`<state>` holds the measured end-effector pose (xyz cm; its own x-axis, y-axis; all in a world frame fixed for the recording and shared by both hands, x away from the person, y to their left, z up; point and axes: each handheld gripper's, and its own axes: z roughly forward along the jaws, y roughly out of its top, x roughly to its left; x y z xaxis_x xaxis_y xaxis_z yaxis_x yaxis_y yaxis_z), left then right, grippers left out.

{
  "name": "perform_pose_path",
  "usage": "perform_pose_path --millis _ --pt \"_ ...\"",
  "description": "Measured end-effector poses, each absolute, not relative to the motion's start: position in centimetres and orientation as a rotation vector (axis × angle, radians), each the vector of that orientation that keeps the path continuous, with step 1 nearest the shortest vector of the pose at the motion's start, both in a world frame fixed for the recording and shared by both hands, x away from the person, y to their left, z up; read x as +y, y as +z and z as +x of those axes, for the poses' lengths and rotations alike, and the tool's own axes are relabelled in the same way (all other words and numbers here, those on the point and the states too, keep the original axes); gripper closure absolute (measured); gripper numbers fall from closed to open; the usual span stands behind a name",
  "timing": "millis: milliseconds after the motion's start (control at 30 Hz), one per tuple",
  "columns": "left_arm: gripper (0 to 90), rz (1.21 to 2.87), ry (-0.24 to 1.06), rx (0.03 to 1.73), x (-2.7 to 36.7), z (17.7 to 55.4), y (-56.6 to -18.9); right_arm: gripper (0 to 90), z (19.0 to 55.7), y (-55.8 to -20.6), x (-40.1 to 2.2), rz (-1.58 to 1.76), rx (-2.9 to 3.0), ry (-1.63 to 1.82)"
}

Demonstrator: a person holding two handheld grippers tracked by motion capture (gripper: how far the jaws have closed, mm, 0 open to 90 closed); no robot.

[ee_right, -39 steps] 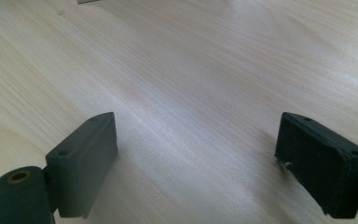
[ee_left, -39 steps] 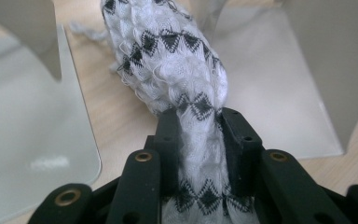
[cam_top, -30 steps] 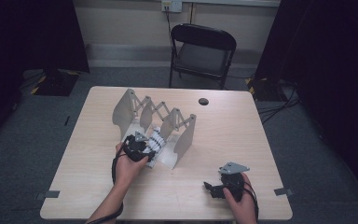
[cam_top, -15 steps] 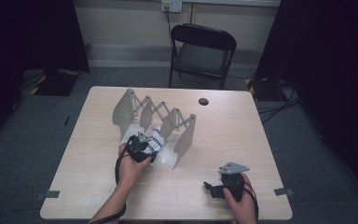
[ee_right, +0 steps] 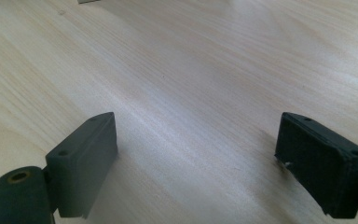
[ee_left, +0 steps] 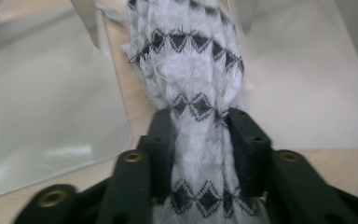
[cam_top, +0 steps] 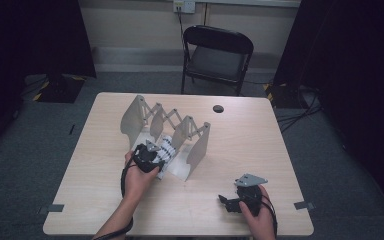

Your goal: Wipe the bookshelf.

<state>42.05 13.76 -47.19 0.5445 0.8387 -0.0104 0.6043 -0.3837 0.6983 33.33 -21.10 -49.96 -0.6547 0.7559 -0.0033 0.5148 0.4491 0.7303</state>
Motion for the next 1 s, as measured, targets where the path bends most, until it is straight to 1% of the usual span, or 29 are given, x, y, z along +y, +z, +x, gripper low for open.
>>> perform_pose_path --millis 67,100,167,267,367,400,433,533,600,700,800,1000 --pt "55.3 2.107 0.467 1.140 13.6 42.2 -46.8 12.1 33.3 -50.0 -21.1 1.083 2.376 1.029" --pt "54.7 2.092 0.444 1.147 13.3 42.3 -46.9 12.0 33.3 -50.0 -21.1 1.083 2.376 1.029" --pt "52.8 2.105 0.442 1.148 13.0 42.6 -47.2 12.0 33.3 -50.0 -21.1 1.085 2.377 1.028" --pt "46.2 2.089 0.446 1.166 12.6 42.8 -47.9 12.1 33.3 -50.0 -21.1 1.083 2.376 1.029" --pt "46.8 2.125 0.462 1.155 12.3 42.9 -48.7 12.0 33.3 -50.0 -21.1 1.083 2.376 1.029" --pt "49.7 2.139 0.480 1.140 12.3 42.8 -48.7 12.1 33.3 -50.0 -21.1 1.084 2.377 1.028" --pt "57.1 2.152 0.477 1.136 12.3 42.8 -48.6 12.1 33.3 -50.0 -21.1 1.083 2.376 1.029" --pt "67.2 2.181 0.468 1.126 12.1 42.7 -48.3 12.0 33.3 -50.0 -21.1 1.082 2.377 1.029" --pt "71.2 2.206 0.455 1.126 12.1 42.7 -48.1 12.1 33.3 -50.0 -21.1 1.082 2.377 1.029" --pt "73.7 2.203 0.419 1.155 12.3 42.6 -47.8 12.1 33.3 -50.0 -21.1 1.081 2.378 1.029" --pt "74.7 2.180 0.423 1.159 12.6 42.4 -47.1 12.1 33.3 -50.0 -21.1 1.081 2.378 1.029" --pt "74.8 2.121 0.463 1.113 12.9 42.2 -43.5 12.0 33.3 -50.0 -21.1 1.083 2.378 1.029"
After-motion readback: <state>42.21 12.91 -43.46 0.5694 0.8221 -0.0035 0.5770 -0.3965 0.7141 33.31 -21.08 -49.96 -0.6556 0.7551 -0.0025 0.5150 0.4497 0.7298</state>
